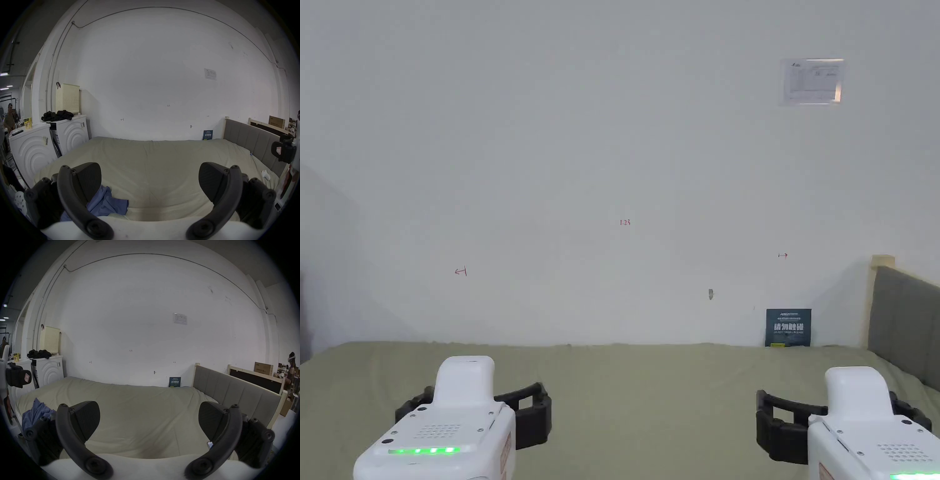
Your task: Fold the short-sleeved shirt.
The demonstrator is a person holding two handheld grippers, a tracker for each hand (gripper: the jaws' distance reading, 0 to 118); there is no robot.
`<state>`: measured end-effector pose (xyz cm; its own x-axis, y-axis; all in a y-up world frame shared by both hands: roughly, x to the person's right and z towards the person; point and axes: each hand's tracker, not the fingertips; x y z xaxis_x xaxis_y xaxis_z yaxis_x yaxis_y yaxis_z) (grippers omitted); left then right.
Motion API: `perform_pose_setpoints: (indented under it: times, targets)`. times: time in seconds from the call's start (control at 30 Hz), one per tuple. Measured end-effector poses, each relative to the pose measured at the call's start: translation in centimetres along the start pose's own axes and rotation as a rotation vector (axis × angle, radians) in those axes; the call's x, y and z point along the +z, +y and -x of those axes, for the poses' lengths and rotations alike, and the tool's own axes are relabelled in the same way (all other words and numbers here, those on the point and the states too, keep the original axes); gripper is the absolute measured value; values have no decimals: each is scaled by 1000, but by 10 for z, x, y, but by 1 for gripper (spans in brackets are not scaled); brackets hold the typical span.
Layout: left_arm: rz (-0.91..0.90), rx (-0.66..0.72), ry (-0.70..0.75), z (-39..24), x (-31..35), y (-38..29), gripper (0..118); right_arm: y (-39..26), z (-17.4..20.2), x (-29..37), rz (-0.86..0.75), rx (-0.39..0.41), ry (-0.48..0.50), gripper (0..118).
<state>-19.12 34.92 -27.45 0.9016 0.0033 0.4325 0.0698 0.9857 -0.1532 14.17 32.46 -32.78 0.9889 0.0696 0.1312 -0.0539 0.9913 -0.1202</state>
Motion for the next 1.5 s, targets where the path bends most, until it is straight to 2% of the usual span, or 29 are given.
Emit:
perform_pose_setpoints:
  times: [0.03, 0.07, 0.1, 0.13, 0.2, 0.4, 0.8, 0.93, 1.07, 1.33, 1.5]
  targets:
    - [-4, 1, -1, 0, 1, -1, 89, 0, 0, 1, -2, -2, 1, 103]
    - [-6, -1, -24, 2, 3, -2, 63, -1, 1, 2, -12, -1, -5, 63]
    - [-6, -1, -48, 3, 5, -3, 8, -2, 2, 0, -6, 3, -28, 0]
    - [-2, 7, -43, 5, 2, -5, 0, -4, 1, 1, -16, -26, -47, 0]
    - [5, -3, -55, 4, 2, -6, 0, -5, -6, 1, -3, -29, -19, 0]
    - [-4, -9, -63, 0, 0, -9, 0, -8, -14, 0, 0, -20, -51, 0]
    - [14, 19, -46, 13, 3, -14, 0, -12, -8, -7, 24, -23, -30, 0]
    - [25, 28, -4, 27, 18, -14, 0, -12, 15, -18, 29, -26, 22, 0]
    - [22, 50, 85, 43, 51, -12, 0, -11, 57, -29, 30, -13, 116, 0]
    - [22, 76, 324, 82, 134, -17, 0, -8, 167, -32, 17, -12, 360, 0]
    - [31, 79, 425, 95, 173, -21, 0, -9, 221, -19, 13, -22, 457, 0]
